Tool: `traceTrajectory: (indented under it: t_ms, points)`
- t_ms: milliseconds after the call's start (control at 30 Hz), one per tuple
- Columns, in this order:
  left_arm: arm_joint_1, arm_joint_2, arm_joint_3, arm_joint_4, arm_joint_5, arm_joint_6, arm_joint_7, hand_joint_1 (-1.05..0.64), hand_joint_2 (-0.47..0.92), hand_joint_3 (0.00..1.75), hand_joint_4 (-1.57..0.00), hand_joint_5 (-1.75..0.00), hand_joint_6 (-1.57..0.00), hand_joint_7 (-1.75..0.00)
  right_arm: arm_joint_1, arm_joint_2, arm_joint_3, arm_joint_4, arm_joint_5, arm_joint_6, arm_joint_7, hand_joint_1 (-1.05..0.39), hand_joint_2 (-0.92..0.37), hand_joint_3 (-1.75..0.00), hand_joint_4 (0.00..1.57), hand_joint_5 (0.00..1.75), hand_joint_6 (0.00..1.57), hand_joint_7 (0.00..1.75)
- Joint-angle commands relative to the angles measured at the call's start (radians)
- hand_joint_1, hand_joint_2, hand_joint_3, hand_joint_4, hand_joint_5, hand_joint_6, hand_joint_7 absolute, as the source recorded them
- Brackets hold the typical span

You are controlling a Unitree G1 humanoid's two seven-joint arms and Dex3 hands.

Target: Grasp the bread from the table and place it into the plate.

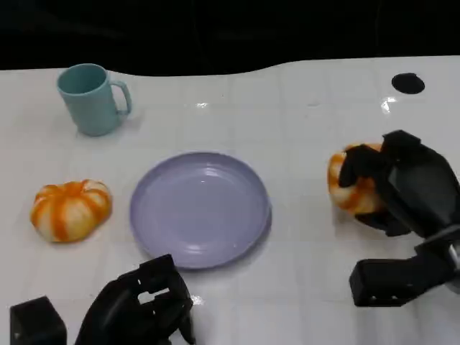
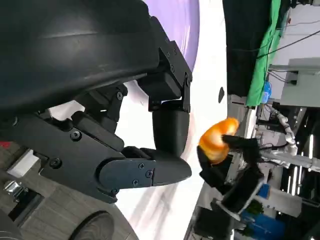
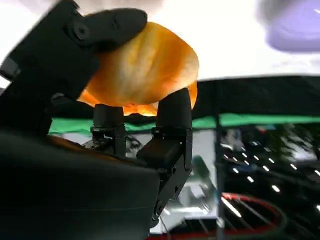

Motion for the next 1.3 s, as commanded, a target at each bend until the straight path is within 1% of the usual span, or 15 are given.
traceTrajectory:
  t_ms: [33,67,200,333,433,500,600,700,900,967,1033,1133,1233,1267,1300]
  points:
    - [0.008,0.011,0.011,-0.01,-0.011,0.006,-0.003,-0.59,0.72,0.59,-0.78,-1.75,-0.72,-1.46,0.015,0.007,-0.026,-0.088,0.053,-0.022,0.066,-0.08,-0.26,-1.29,0.98,1.75,0.76,1.73]
    - [0.008,0.011,0.011,-0.009,-0.01,0.006,-0.002,-0.59,0.72,0.59,-0.78,-1.75,-0.72,-1.46,0.019,0.011,-0.029,-0.107,0.062,-0.023,0.085,-0.08,-0.25,-1.31,0.98,1.75,0.77,1.72]
    - [-0.001,0.01,0.011,0.005,0.001,-0.005,0.005,-0.59,0.73,0.6,-0.78,-1.75,-0.72,-1.46,0.021,0.041,-0.038,-0.158,0.101,-0.044,0.158,-0.1,-0.23,-1.43,1.0,1.75,0.86,1.54]
    - [-0.005,0.013,0.009,0.006,0.011,-0.012,0.01,-0.59,0.73,0.6,-0.76,-1.75,-0.72,-1.46,0.012,0.063,-0.035,-0.19,0.091,-0.037,0.195,-0.13,-0.21,-1.44,1.0,1.75,0.87,1.54]
    - [-0.006,0.016,0.009,0.002,0.01,-0.009,0.004,-0.62,0.72,0.59,-0.77,-1.75,-0.73,-1.47,-0.009,0.114,-0.026,-0.179,0.101,-0.042,0.224,-0.14,-0.19,-1.45,1.01,1.75,0.86,1.58]
    - [-0.006,0.016,0.009,0.002,0.009,-0.008,0.003,-0.63,0.72,0.58,-0.78,-1.75,-0.74,-1.48,-0.017,0.133,-0.024,-0.174,0.097,-0.042,0.235,-0.13,-0.19,-1.46,1.0,1.75,0.85,1.59]
    - [-0.003,0.015,0.008,0.001,0.008,-0.006,0.004,-0.62,0.72,0.58,-0.78,-1.75,-0.73,-1.47,-0.048,0.179,-0.007,-0.137,0.092,-0.054,0.251,-0.12,-0.22,-1.42,0.99,1.75,0.81,1.65]
    - [0.002,0.014,0.007,-0.002,0.002,-0.005,-0.005,-0.61,0.73,0.58,-0.78,-1.75,-0.73,-1.47,-0.085,0.222,0.016,-0.088,0.076,-0.052,0.248,-0.14,-0.26,-1.32,0.99,1.75,0.76,1.74]
    - [0.008,0.014,0.005,-0.003,0.0,-0.015,-0.012,-0.59,0.74,0.57,-0.78,-1.75,-0.72,-1.47,-0.141,0.309,0.053,0.011,0.057,-0.034,0.228,-0.16,-0.26,-1.29,0.98,1.75,0.75,1.75]
    - [0.011,0.014,0.004,-0.005,0.002,-0.014,-0.009,-0.59,0.74,0.57,-0.78,-1.75,-0.72,-1.47,-0.159,0.34,0.063,0.048,0.059,-0.032,0.227,-0.17,-0.29,-1.23,0.98,1.75,0.74,1.71]
    - [0.015,0.013,0.003,-0.011,0.005,-0.01,-0.001,-0.59,0.74,0.57,-0.79,-1.75,-0.72,-1.47,-0.169,0.358,0.066,0.073,0.064,-0.034,0.223,-0.17,-0.32,-1.23,0.97,1.75,0.74,1.72]
    - [0.024,0.013,-0.002,-0.03,0.011,0.004,0.011,-0.59,0.74,0.57,-0.78,-1.75,-0.72,-1.47,-0.182,0.384,0.069,0.109,0.067,-0.033,0.213,-0.15,-0.32,-1.22,0.96,1.75,0.72,1.73]
    - [0.027,0.012,-0.003,-0.035,0.011,0.003,0.01,-0.59,0.74,0.57,-0.78,-1.75,-0.72,-1.48,-0.191,0.393,0.072,0.132,0.068,-0.043,0.198,-0.15,-0.34,-1.19,0.92,1.75,0.7,1.74]
    - [0.028,0.011,-0.004,-0.036,0.01,0.001,0.008,-0.59,0.74,0.57,-0.78,-1.75,-0.72,-1.48,-0.193,0.398,0.07,0.139,0.074,-0.041,0.202,-0.17,-0.36,-1.15,0.9,1.7,0.69,1.65]
    - [0.028,0.01,-0.004,-0.034,0.009,-0.002,0.007,-0.59,0.74,0.57,-0.78,-1.75,-0.72,-1.48,-0.194,0.401,0.07,0.142,0.076,-0.037,0.209,-0.2,-0.44,-1.01,0.88,1.58,0.74,1.35]
